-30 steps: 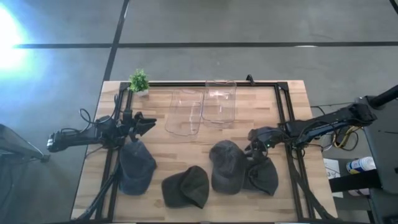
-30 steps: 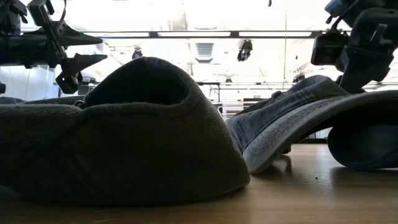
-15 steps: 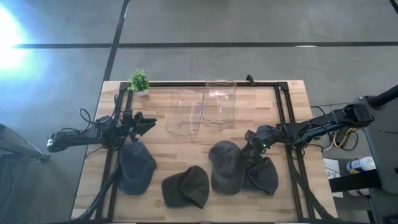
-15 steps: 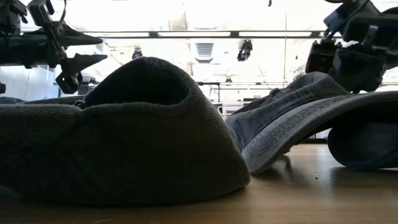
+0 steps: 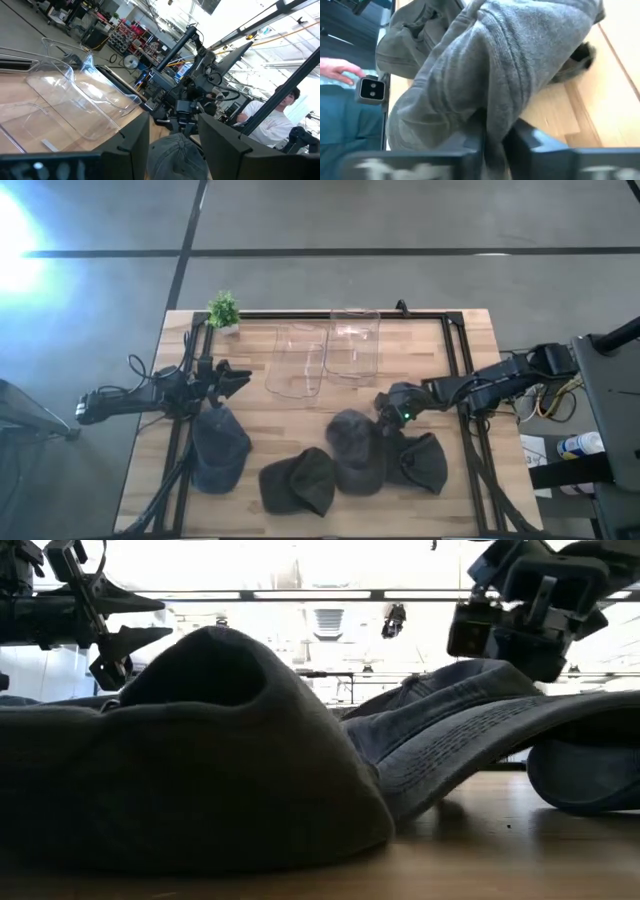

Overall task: Pick & Place hat
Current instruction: Put the right black cap into the right transparent bin

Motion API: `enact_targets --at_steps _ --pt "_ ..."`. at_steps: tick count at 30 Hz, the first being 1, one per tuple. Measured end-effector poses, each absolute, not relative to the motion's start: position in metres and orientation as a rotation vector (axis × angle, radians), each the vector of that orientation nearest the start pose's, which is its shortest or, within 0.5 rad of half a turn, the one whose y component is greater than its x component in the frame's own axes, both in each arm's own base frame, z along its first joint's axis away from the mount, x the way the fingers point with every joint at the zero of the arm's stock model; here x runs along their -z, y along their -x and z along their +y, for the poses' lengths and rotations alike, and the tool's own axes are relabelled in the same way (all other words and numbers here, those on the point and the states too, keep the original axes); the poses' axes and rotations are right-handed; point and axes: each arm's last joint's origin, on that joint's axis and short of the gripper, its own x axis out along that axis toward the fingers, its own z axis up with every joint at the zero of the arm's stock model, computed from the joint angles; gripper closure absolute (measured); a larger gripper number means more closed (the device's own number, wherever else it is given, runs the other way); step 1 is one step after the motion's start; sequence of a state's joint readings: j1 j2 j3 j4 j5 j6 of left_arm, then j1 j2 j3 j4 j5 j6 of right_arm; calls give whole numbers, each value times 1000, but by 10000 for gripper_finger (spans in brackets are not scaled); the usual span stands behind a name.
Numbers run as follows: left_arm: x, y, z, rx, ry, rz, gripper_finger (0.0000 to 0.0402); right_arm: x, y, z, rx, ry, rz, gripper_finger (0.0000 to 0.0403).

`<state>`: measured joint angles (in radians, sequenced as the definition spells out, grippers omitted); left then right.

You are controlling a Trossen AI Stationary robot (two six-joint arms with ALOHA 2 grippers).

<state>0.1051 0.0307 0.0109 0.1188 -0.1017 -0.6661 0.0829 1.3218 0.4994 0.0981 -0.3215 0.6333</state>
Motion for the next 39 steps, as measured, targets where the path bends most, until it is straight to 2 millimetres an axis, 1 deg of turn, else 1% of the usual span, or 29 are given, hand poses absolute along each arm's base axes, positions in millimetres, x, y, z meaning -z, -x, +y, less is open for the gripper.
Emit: enact_targets --at_steps 1,4,8,11,13,15,18,20,22,24,27,29,32,35,39 --pt "-176 -97 13 -166 663 -165 241 -160 -237 28 -142 -679 828 380" --pt "-176 -97 13 -166 663 -165 241 -173 -239 22 -122 -655 827 390" --pt "-176 -98 13 -166 663 -164 241 -203 -233 8 -74 -615 778 393" --pt "-176 -98 13 -167 663 -162 241 -235 -227 -2 -60 -615 673 393" --pt "-176 -98 13 -167 663 -162 241 -262 -224 -7 -66 -609 574 393" --pt "-176 -98 13 -167 663 -162 241 -285 -221 -10 -36 -587 480 394" --pt "-176 -98 13 -167 663 -162 241 -313 -218 -16 74 -542 361 394" --pt "-176 -98 13 -167 663 -162 241 -327 -217 -23 184 -525 291 394" --pt "-176 -98 13 -167 663 -162 241 -335 -217 -33 297 -514 254 394" --pt "-176 -98 13 -167 663 -162 241 -336 -221 -44 385 -523 243 394" --pt "-176 -98 13 -167 663 -162 241 -328 -232 -65 480 -554 270 394" --pt "-176 -98 13 -167 663 -162 241 -320 -240 -81 542 -567 299 394" --pt "-176 -98 13 -167 663 -163 241 -300 -250 -104 625 -565 381 394" --pt "-176 -98 13 -166 663 -162 241 -280 -259 -121 628 -548 470 394" --pt "-176 -98 13 -166 663 -162 241 -259 -276 -132 523 -463 593 394"
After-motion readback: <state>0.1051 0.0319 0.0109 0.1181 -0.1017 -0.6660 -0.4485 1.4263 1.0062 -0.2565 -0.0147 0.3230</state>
